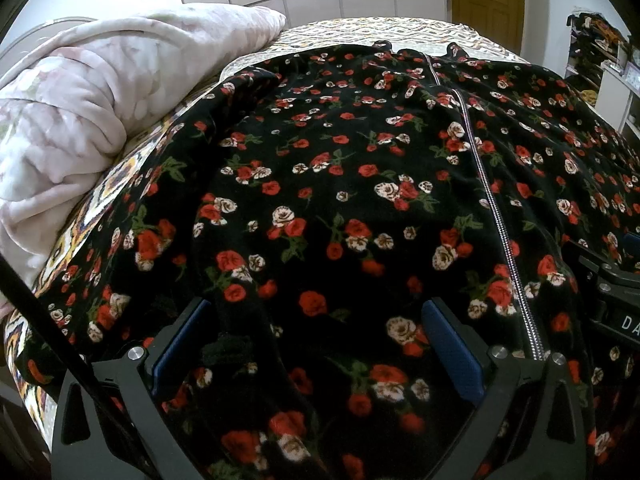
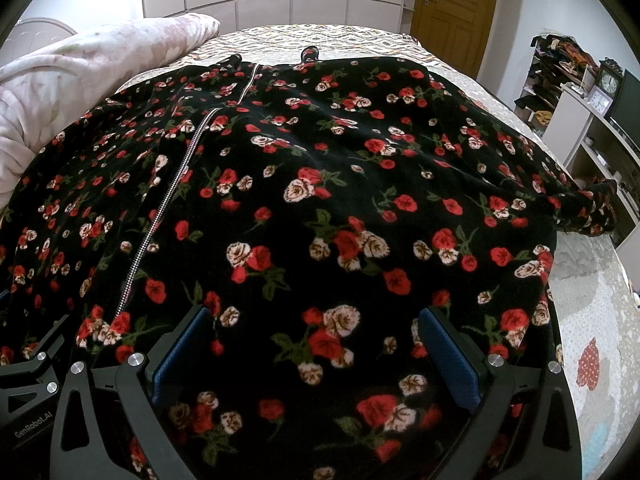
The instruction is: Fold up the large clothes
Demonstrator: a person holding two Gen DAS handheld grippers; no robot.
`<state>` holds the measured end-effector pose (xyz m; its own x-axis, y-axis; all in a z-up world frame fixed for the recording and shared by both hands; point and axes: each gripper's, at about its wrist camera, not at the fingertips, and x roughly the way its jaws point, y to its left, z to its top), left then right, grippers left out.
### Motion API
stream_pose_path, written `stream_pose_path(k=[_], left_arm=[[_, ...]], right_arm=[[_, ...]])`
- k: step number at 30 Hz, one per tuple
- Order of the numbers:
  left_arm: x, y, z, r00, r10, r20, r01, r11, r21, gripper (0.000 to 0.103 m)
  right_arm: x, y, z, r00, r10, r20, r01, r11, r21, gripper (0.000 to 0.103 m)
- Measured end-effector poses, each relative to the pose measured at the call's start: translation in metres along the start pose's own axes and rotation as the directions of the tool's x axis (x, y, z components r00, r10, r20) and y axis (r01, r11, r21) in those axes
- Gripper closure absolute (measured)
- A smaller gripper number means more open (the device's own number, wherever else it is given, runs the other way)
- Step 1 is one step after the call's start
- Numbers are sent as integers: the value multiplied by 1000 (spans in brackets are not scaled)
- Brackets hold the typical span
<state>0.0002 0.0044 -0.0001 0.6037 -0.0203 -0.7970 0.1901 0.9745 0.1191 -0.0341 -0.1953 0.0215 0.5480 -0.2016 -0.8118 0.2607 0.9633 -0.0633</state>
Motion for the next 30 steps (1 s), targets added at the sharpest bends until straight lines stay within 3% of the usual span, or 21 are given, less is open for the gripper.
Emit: stream_pose_path(k=[30], left_arm=[[-1, 2, 2, 1000, 8, 5, -8, 1000, 3, 0]], right_arm=[[0, 1, 0, 1000, -1, 0, 1, 1000, 0, 0]])
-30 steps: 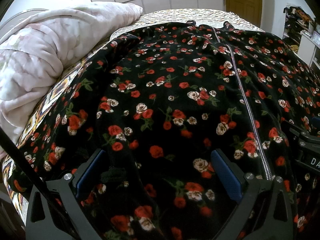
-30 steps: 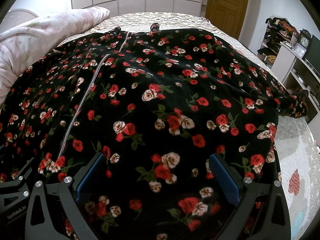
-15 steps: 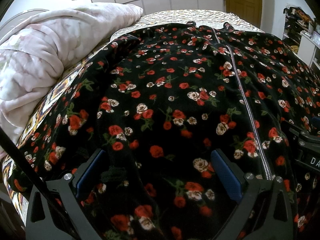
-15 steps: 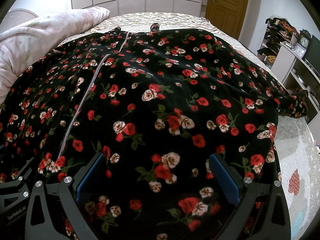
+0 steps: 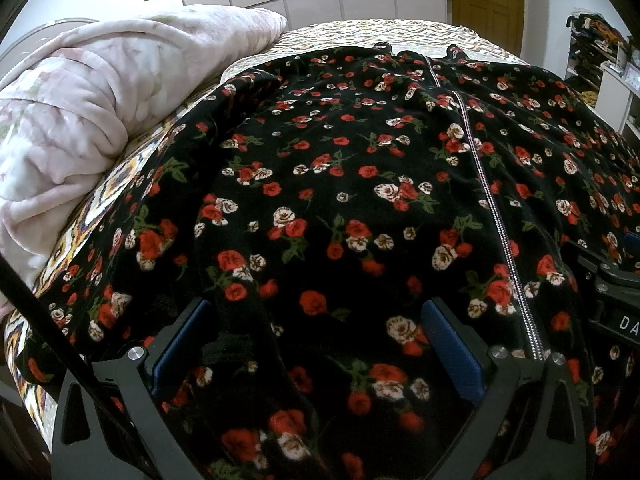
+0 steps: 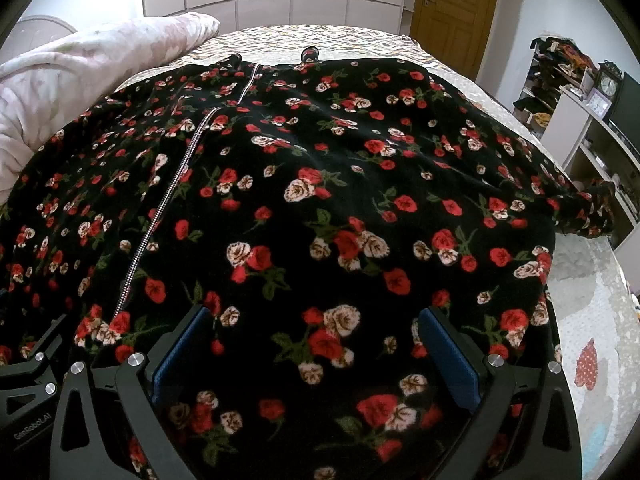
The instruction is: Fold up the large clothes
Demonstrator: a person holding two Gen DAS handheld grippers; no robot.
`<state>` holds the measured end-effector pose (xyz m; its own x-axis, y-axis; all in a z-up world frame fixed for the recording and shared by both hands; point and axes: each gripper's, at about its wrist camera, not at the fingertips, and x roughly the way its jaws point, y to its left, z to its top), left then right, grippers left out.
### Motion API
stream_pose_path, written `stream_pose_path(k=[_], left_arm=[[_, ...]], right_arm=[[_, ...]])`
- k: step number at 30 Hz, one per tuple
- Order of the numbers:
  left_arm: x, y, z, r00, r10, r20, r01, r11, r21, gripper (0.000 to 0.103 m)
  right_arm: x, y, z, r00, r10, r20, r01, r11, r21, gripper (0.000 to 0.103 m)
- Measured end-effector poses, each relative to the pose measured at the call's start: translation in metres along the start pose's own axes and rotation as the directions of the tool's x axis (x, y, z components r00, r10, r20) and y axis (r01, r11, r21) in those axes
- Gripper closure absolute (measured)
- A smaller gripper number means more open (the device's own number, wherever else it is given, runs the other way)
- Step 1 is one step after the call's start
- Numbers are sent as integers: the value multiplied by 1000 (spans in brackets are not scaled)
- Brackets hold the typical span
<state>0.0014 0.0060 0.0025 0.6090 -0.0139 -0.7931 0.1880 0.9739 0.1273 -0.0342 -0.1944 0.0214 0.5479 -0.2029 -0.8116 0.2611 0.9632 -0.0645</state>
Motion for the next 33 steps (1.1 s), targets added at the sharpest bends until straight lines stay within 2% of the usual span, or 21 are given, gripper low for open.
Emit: stream_pose_path(k=[33], left_arm=[[-3, 3, 1, 1000, 10, 0, -10, 1000, 5, 0]], right_arm=[[2, 3, 1, 1000, -6, -7, 6, 1000, -5, 0]])
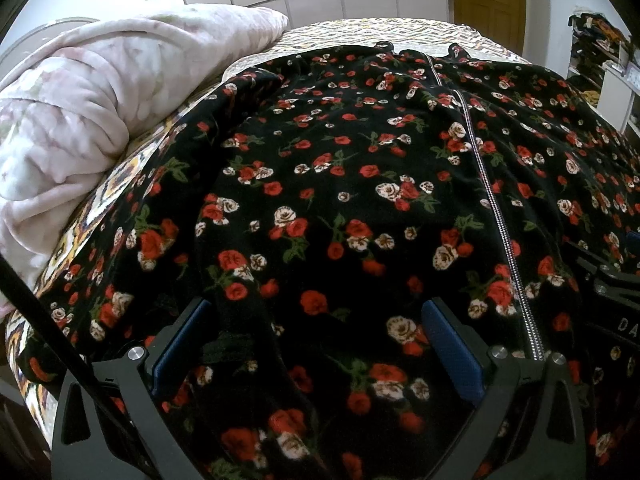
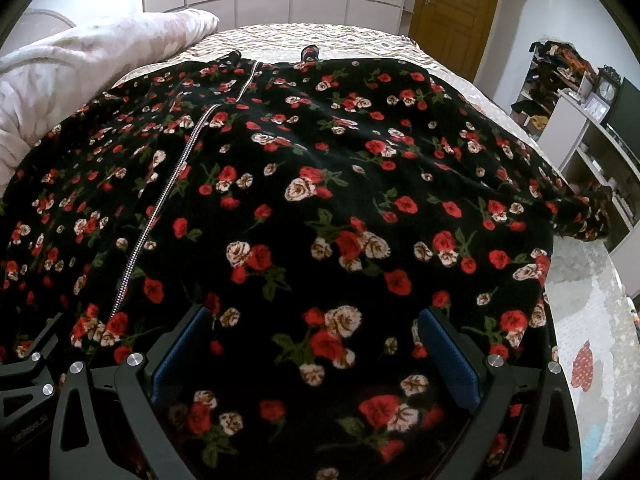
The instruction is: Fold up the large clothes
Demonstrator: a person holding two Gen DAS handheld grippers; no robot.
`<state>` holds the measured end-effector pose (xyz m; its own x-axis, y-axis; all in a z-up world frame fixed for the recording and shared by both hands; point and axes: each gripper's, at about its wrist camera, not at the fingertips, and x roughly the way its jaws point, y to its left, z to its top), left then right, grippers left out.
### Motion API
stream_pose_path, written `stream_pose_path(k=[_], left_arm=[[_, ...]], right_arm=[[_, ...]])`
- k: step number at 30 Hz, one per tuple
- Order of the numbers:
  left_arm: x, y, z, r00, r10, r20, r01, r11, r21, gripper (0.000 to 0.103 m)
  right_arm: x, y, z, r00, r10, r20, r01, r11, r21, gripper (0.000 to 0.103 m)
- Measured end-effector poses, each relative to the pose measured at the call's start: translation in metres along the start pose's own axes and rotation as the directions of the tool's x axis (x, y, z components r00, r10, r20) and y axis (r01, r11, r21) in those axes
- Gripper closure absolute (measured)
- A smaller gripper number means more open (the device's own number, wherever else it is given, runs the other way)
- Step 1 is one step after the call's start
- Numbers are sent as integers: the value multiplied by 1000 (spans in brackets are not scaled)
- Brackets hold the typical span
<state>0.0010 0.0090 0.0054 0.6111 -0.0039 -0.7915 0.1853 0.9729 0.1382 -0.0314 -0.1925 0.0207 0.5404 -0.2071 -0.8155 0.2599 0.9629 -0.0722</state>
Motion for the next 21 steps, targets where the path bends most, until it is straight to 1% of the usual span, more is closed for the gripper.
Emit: stream_pose_path(k=[10, 14, 17, 19, 21], left_arm=[[-1, -1, -1, 1000, 8, 4, -8, 1000, 4, 0], [1, -1, 1, 999, 32, -2, -32, 999, 17, 0], [0, -1, 2, 999, 33, -4, -33, 999, 27, 0], [-4, 1, 1, 1000, 18, 3, -18, 999, 29, 0], [-8, 0, -1, 999, 32, 13, -32, 999, 44, 0]], right_arm=[[0, -2, 0, 1000, 6, -11, -6, 1000, -1, 0], [0, -2, 0, 1000, 6, -11, -6, 1000, -2, 0], [0, -2, 0, 1000, 5, -11, -5, 1000, -2, 0], [0, -2, 0, 1000, 5, -11, -5, 1000, -2, 0], [0, -1, 0, 1000, 4, -11, -5, 1000, -2, 0]])
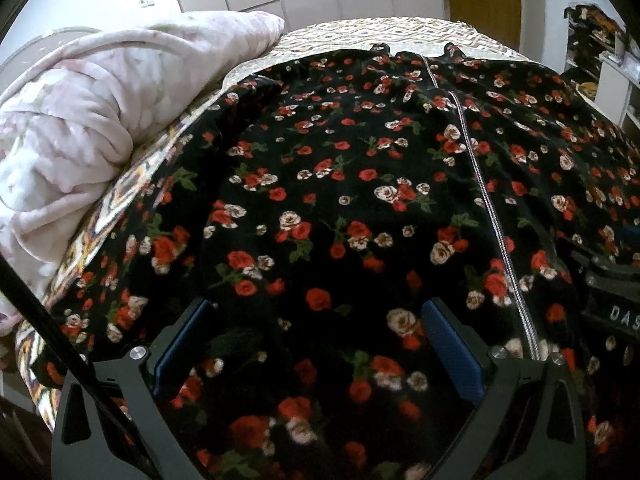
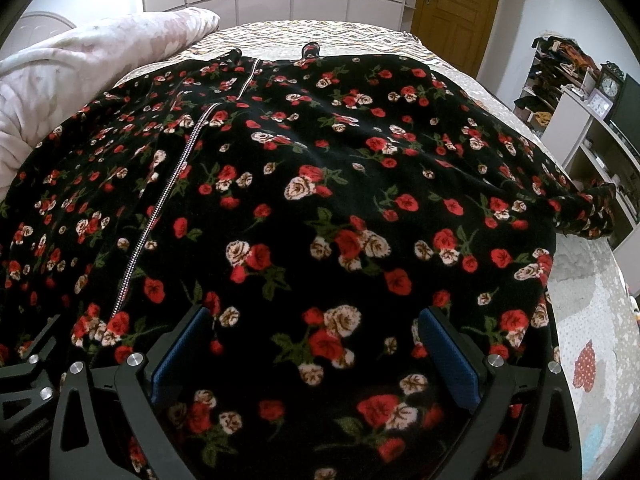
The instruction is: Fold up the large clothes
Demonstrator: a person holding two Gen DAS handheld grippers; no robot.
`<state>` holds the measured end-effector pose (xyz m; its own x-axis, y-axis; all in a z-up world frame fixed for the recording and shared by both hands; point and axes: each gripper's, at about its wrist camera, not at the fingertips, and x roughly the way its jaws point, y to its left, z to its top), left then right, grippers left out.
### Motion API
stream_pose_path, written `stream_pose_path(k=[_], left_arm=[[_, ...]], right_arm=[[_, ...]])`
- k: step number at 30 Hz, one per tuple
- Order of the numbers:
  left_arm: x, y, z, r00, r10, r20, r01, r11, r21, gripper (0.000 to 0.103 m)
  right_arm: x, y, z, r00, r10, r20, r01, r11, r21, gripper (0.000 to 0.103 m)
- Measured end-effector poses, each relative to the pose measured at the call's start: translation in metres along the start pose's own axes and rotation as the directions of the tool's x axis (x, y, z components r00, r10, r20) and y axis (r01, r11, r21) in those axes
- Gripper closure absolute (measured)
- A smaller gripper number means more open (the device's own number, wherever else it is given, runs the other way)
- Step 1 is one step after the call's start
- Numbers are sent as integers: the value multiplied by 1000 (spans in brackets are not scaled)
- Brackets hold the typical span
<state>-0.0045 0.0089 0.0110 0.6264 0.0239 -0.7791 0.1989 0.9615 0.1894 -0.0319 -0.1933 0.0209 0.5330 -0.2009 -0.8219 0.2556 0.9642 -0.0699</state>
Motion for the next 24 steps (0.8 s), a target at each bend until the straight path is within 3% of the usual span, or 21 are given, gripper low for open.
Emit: stream_pose_path(k=[4, 9, 24], left_arm=[[1, -7, -2, 1000, 28, -5, -28, 999, 25, 0], [8, 0, 0, 999, -27, -38, 26, 999, -34, 0], [3, 2, -4, 999, -44, -11, 44, 998, -36, 0]], right_arm=[[0, 0, 0, 1000, 0, 0, 0, 1000, 0, 0], [0, -1, 0, 1000, 0, 0, 0, 1000, 0, 0], [0, -1, 0, 1000, -1, 0, 1, 1000, 0, 0]])
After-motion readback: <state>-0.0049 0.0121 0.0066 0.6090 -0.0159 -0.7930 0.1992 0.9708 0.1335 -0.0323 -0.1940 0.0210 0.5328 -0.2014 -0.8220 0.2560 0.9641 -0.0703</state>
